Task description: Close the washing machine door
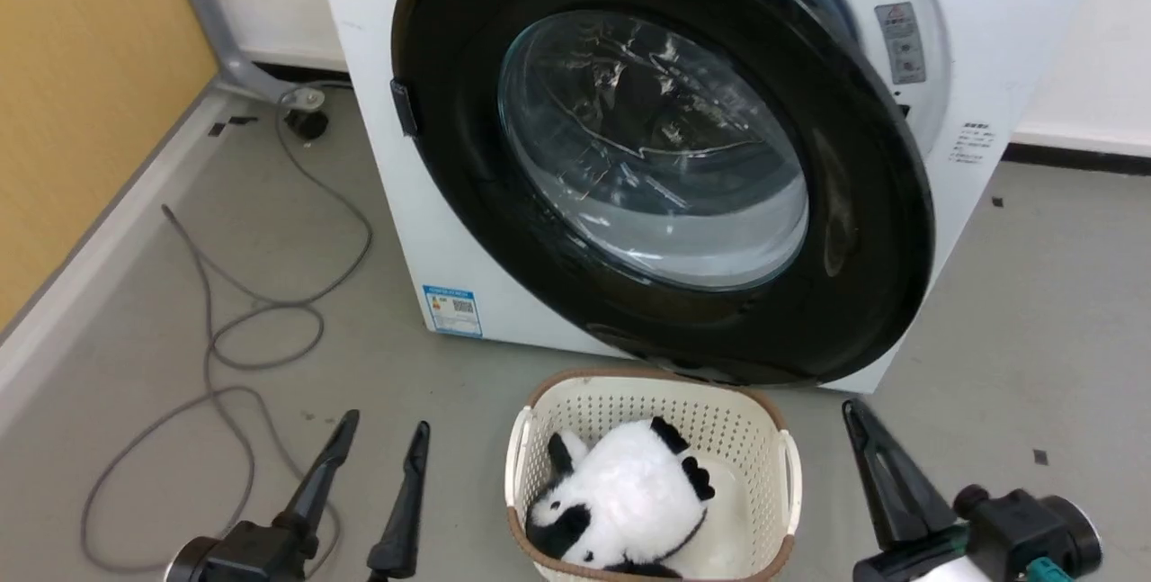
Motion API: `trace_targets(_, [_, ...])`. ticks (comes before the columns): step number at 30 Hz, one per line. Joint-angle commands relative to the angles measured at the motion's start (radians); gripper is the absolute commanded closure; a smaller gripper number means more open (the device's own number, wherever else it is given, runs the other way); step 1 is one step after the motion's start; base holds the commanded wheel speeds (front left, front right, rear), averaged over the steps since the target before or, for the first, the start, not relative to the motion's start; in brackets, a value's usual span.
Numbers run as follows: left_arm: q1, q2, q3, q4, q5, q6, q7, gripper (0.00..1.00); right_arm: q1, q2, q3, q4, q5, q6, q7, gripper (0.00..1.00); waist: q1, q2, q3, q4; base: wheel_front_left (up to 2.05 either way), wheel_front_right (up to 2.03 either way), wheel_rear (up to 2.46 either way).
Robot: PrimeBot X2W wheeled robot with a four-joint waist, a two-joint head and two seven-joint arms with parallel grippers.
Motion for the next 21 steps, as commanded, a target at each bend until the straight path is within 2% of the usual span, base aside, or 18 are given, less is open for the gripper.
trace_targets(1, [-0.016, -0.005, -0.002, 0.002, 0.008, -0.006, -0.004, 0.00, -0.004, -0.018, 0.012, 0.002, -0.008, -0.001, -0.004, 1.00, 0.0001, 0.0000, 0.020, 0.008, 0.00, 0.00, 0.00])
trace_targets(4, [-0.036, -0.020, 0.000, 0.007, 0.002, -0.014, -0.004, 0.00, -0.045, -0.057, 0.047, 0.016, -0.006, -0.001, -0.004, 1.00, 0.0001, 0.0000, 0.050, 0.021, 0.00, 0.00, 0.00])
trace_targets(13, [-0.112, -0.044, -0.003, 0.013, -0.008, -0.022, -0.004, 0.00, -0.298, -0.246, 0.161, 0.084, 0.057, -0.001, 0.074, 1.00, 0.0001, 0.0000, 0.175, 0.069, 0.00, 0.00, 0.00])
trace_targets(21, [-0.186, -0.047, -0.033, 0.015, -0.024, -0.023, -0.004, 0.00, -0.517, -0.367, 0.101, 0.162, 0.158, -0.001, 0.183, 1.00, 0.0001, 0.0000, 0.267, 0.125, 0.00, 0.00, 0.00])
